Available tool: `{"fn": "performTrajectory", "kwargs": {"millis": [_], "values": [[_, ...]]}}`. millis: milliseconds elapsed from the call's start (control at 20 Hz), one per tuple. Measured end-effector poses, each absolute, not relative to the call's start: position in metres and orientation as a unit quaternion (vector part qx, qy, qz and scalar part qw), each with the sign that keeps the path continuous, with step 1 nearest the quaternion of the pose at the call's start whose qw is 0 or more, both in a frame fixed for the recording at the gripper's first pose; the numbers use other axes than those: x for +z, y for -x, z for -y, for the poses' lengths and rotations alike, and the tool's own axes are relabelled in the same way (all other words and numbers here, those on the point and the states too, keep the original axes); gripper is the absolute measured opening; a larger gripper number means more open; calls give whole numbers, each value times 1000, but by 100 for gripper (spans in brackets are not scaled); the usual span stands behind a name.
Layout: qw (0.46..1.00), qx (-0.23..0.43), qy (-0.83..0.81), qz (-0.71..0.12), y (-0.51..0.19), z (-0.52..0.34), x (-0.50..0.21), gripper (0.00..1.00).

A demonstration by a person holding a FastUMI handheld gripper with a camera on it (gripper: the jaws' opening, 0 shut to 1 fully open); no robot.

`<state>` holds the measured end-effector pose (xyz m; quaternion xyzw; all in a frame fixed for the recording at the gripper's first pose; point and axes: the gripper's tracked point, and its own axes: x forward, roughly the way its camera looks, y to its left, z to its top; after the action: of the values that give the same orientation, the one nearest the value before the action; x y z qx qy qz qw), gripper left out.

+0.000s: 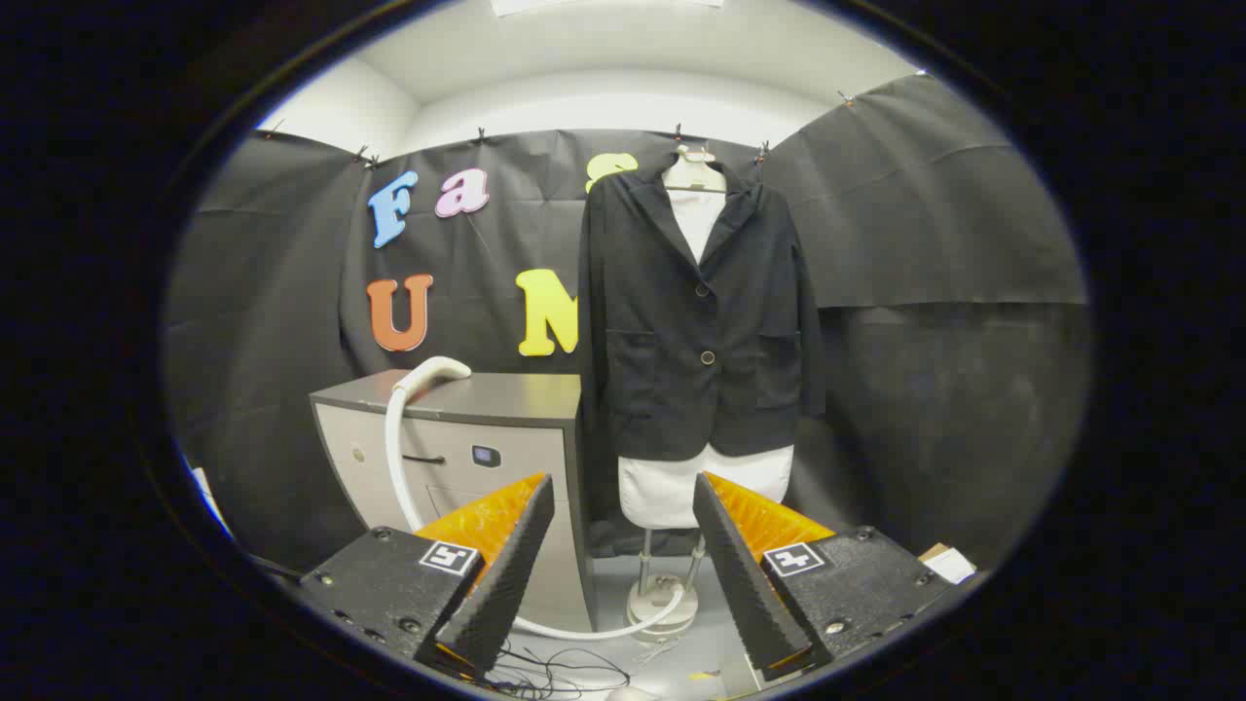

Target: Iron the clothes twice with a garment steamer, once on the left side and once on the right side.

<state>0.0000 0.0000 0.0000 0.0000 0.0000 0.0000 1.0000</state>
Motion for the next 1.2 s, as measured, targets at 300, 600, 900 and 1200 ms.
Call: {"fn": "performTrajectory", "kwargs": {"millis": [300,600,900,1200], "values": [[1000,3,-8,-8,-7,-8,3,92],[1000,-2,-2,-14,-14,-12,10,92],[1000,9,2,-13,-21,-30,29,92],[999,51,-2,4,-45,-81,78,92]]}}
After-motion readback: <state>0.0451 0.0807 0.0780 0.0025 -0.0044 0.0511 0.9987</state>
